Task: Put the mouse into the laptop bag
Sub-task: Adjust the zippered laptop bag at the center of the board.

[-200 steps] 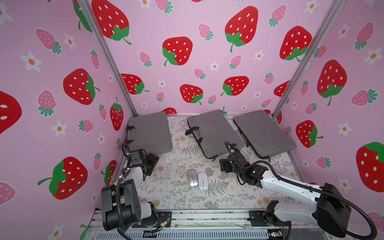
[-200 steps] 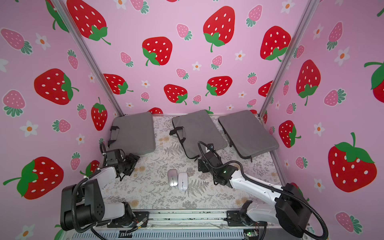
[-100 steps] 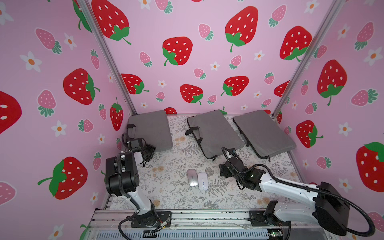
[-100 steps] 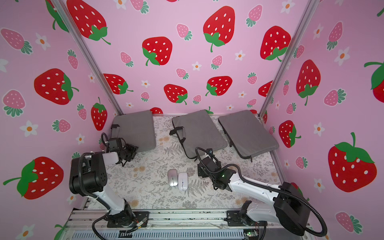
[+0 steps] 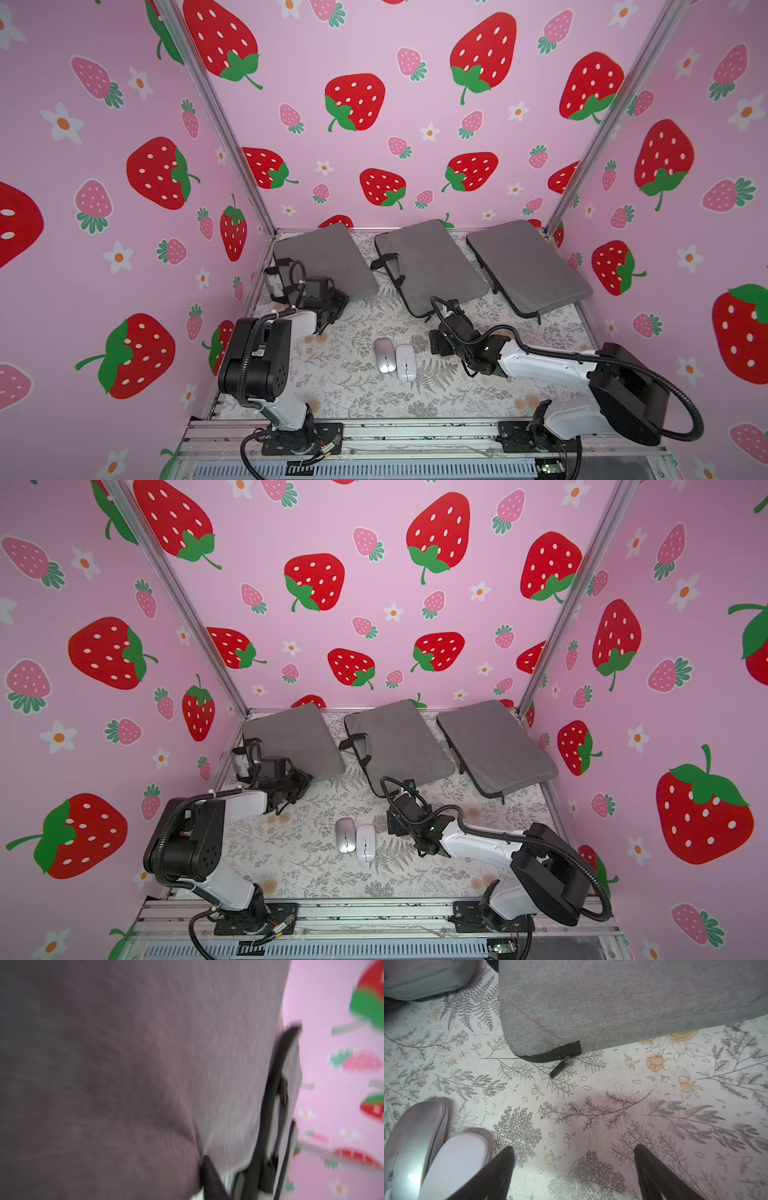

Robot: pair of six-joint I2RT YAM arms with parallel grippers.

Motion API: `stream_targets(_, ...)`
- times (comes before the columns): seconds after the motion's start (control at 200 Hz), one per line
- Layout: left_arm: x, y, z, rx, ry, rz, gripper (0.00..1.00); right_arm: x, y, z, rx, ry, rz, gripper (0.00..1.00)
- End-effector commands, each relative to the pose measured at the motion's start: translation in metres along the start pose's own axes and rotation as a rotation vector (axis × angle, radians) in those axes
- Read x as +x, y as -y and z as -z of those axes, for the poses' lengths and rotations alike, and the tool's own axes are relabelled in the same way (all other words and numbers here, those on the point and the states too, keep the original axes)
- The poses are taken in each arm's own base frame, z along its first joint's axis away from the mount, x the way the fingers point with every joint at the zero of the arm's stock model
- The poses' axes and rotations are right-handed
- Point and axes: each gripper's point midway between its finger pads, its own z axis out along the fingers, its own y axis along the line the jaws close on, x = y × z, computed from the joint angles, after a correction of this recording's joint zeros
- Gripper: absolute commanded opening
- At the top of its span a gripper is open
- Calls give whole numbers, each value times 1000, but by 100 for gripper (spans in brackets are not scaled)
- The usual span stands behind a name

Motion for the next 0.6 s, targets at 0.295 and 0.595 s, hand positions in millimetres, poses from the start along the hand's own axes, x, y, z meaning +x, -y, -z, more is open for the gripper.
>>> stream_targets(0.295,42,57,80,114,-17,-203,99,-25,-44,-22,-100,20,16,90)
stream_targets(0.595,-29,-48,150,-61,226,-39,99,-28,-144,-40,-275,7,257,82)
